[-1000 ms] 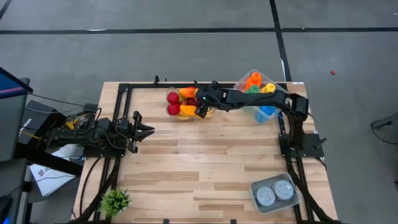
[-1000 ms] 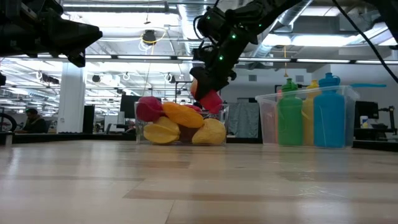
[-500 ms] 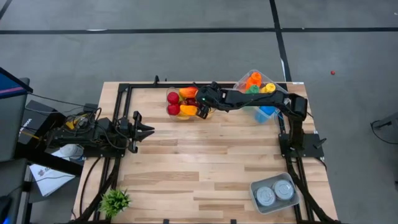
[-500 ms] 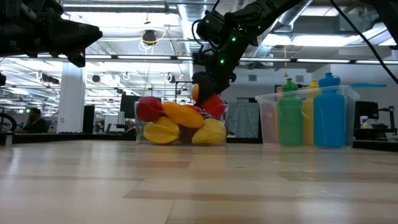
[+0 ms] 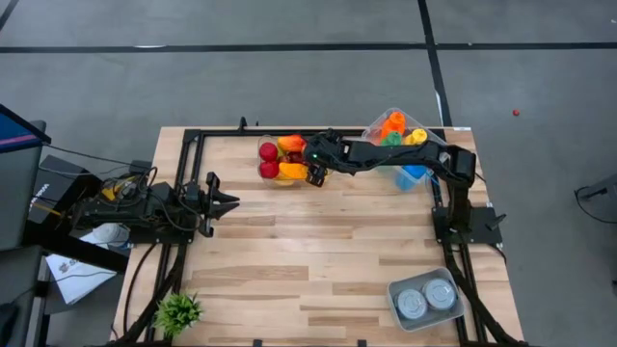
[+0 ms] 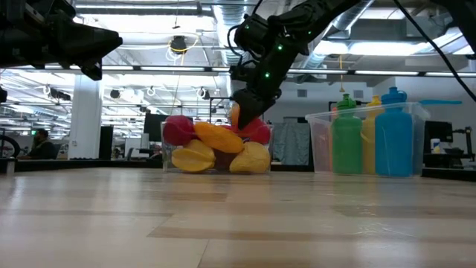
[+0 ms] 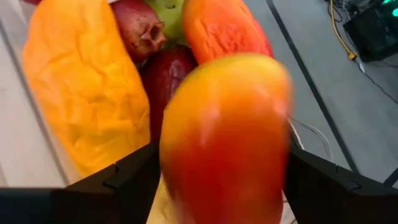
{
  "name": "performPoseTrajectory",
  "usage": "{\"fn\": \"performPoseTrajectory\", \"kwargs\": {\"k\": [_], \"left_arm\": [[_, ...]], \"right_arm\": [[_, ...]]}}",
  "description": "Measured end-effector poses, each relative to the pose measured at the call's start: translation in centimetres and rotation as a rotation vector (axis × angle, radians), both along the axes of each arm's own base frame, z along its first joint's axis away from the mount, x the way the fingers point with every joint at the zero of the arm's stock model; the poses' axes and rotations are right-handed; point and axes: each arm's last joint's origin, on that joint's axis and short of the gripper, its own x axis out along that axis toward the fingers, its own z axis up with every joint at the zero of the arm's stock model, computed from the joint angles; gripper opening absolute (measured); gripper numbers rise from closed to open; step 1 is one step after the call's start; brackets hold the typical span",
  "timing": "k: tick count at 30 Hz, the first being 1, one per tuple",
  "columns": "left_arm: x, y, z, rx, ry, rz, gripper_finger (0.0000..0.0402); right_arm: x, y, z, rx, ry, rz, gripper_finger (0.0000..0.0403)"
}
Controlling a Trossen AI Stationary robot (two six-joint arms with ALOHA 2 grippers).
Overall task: Pick & Place Food Item
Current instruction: Put the red mango into the transparent bin, then return to Home Position
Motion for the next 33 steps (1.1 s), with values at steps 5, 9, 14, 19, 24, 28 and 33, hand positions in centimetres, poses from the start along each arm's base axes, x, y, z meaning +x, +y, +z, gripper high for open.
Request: {"fn": "performPoseTrajectory", "kwargs": {"k": [5,9,14,19,24,28,33], "left_arm": [[0.0,0.0,0.0,0.000,0.000,0.000,0.0053],[0.0,0.0,0.0,0.000,0.000,0.000,0.0053],[0.0,0.0,0.0,0.000,0.000,0.000,0.0053],[0.0,0.0,0.0,0.000,0.000,0.000,0.0053],[0.0,0.0,0.0,0.000,0.000,0.000,0.0053],[0.0,0.0,0.0,0.000,-0.004,0.000,0.0053],[0.0,0.0,0.1,0.000,-0.007,0.000,0.0053]], "right_arm": [[0.1,0.5,0.0,-0.010,0.012,0.027,0.0335],[0.2,0.6,0.0,-0.010,0.011,0.026,0.0369],[0.4,1.3,1.4,-0.010,0.012,0.044,0.0375],[0.2,3.1,6.6,-0.024,-0.005,0.100,0.0367],[-3.0,6.2,14.3,-0.057,-0.112,0.173,0.0346],[-9.3,8.9,20.6,-0.063,-0.243,0.219,0.0321],[-18.9,11.7,25.6,-0.010,-0.418,0.223,0.0272]]}}
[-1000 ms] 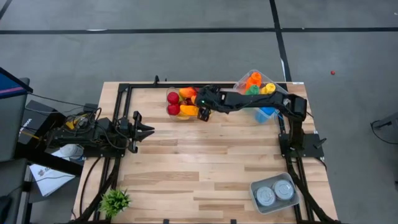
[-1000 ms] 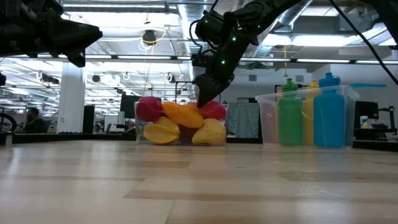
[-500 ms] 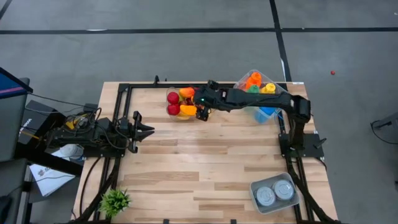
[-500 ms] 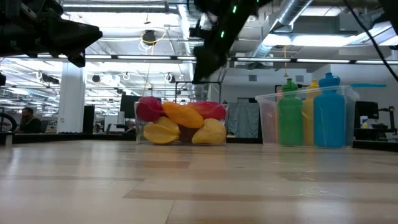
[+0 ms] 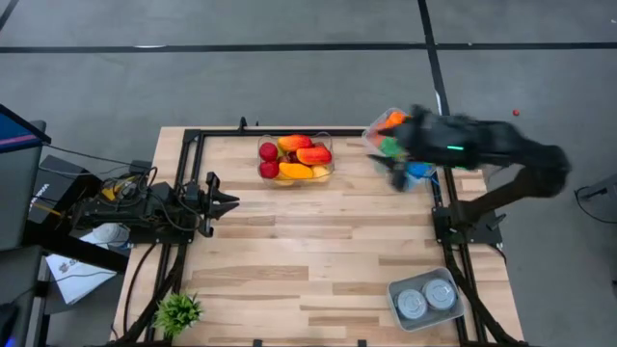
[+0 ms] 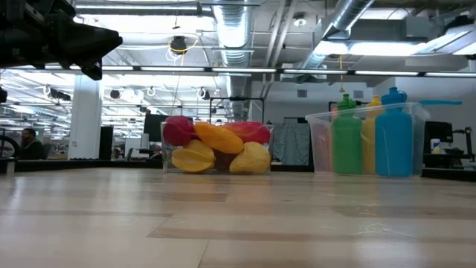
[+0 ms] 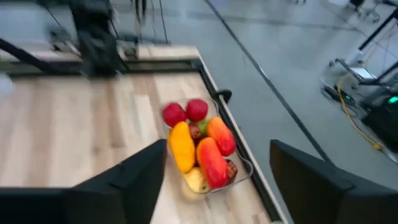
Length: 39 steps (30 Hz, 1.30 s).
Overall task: Pick & Place Food Item
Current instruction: Return to Home Position
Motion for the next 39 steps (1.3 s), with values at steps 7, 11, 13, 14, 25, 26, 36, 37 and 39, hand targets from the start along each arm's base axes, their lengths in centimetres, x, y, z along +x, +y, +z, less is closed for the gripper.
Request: {"fn": "performPoseTrajectory", "kwargs": {"k": [7,11,13,14,25,26,36,37,39], "left_arm": [[0.0,0.0,0.0,0.000,0.000,0.000,0.0053],[0.0,0.0,0.0,0.000,0.000,0.000,0.0053],[0.0,0.0,0.0,0.000,0.000,0.000,0.0053],[0.0,0.0,0.0,0.000,0.000,0.000,0.0053],[0.0,0.0,0.0,0.000,0.000,0.000,0.0053],[0.0,0.0,0.0,0.000,0.000,0.000,0.0053],[0.0,0.0,0.0,0.000,-0.001,0.001,0.0053],[0.0,0.0,0.0,0.000,-0.005,0.001,0.0053],[0.0,0.0,0.1,0.000,-0.014,0.001,0.0053]], "right_arm": [[-9.0,1.8,-2.6,0.075,-0.140,-0.008,0.0133],[-11.3,2.0,-7.3,0.129,-0.212,0.029,0.0043],[-11.9,2.1,-9.6,0.144,-0.268,0.051,0.0013],[-12.2,2.0,-10.7,0.144,-0.292,0.063,0.0008],[-13.6,1.8,-19.3,0.104,-0.550,0.163,0.0005],[-13.7,1.8,-20.0,0.095,-0.566,0.172,0.0003],[-15.2,1.7,-20.4,0.063,-0.777,0.373,0.0001],[-15.1,1.8,-20.3,0.066,-0.785,0.413,0.0001],[-15.0,2.1,-20.9,0.070,-0.749,0.498,0.0001]]}}
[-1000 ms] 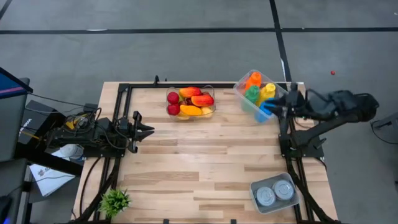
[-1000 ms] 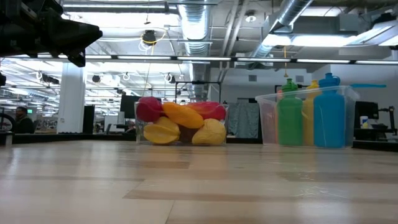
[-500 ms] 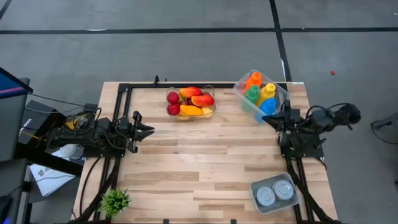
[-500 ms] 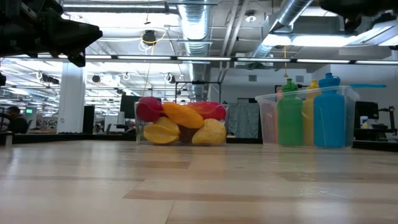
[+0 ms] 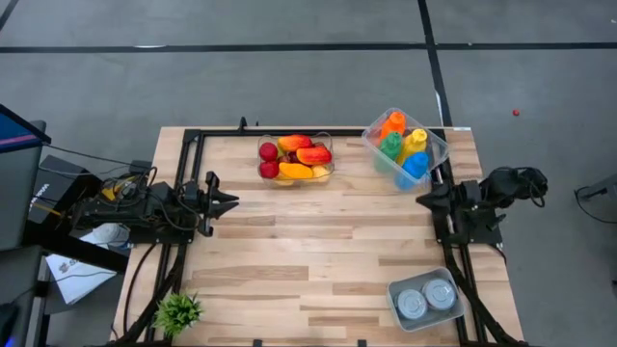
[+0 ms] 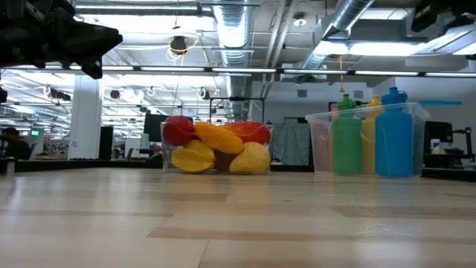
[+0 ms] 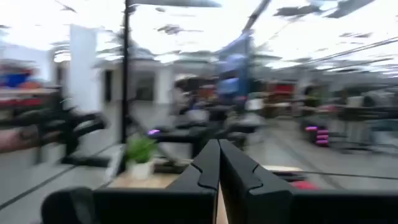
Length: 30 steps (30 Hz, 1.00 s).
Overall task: Pick & Place Food Item
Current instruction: Return to Home Position
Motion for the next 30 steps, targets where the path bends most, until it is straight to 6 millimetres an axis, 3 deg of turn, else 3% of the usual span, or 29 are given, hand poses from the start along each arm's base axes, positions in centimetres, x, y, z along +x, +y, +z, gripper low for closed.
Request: {"fn": "performPoseTrajectory", "kwargs": {"k": [3,10,20,30], "left_arm": [[0.0,0.0,0.1,0.000,-0.009,0.000,0.0053],[0.0,0.0,0.2,0.000,-0.021,0.000,0.0053],[0.0,0.0,0.2,0.000,-0.023,0.000,0.0053],[0.0,0.0,0.2,0.000,-0.023,0.000,0.0053]], "right_arm": [[0.1,0.2,-0.1,0.007,-0.010,0.054,0.0001],[1.8,1.0,-4.1,-0.062,0.034,0.064,0.0000],[3.2,0.6,-7.9,-0.085,0.069,0.086,0.0000],[3.7,-1.3,-9.2,-0.050,0.190,-0.049,0.0000]]}}
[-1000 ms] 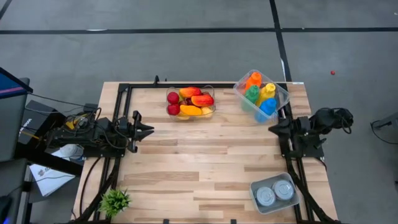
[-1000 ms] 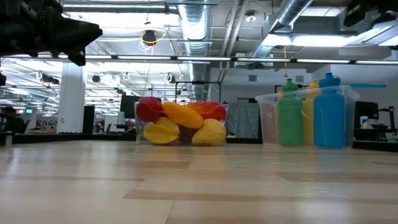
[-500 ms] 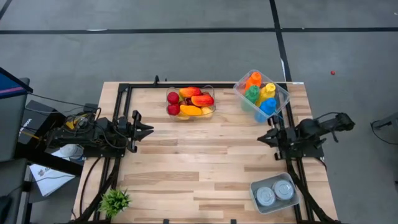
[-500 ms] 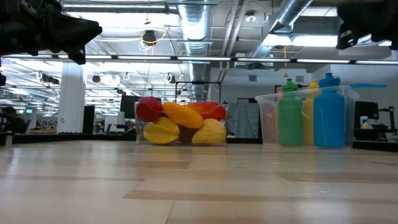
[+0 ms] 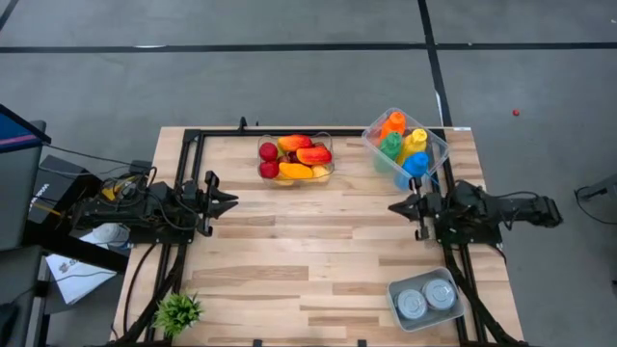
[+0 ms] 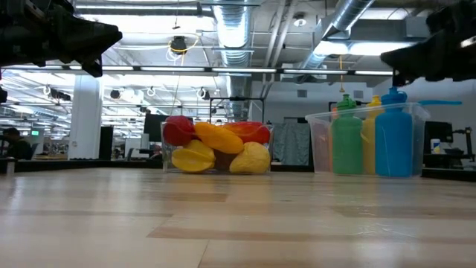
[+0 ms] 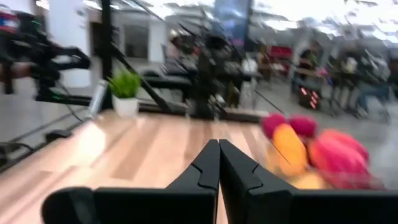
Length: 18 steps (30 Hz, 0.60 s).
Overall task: Pick & Place Food Item
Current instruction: Return to Home Position
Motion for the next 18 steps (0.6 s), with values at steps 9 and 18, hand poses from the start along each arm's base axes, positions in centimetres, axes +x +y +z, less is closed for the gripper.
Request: {"fn": "performPoseTrajectory", "kwargs": {"k": [9,18], "left_arm": [[0.00,0.00,0.00,0.000,0.000,0.000,0.0053],[0.00,0.00,0.00,0.000,0.000,0.000,0.0053]], "right_arm": [[0.17,-0.54,-0.60,-0.003,0.067,-0.033,0.0000],[0.19,-0.51,-0.65,0.001,0.071,-0.032,0.0000]]}}
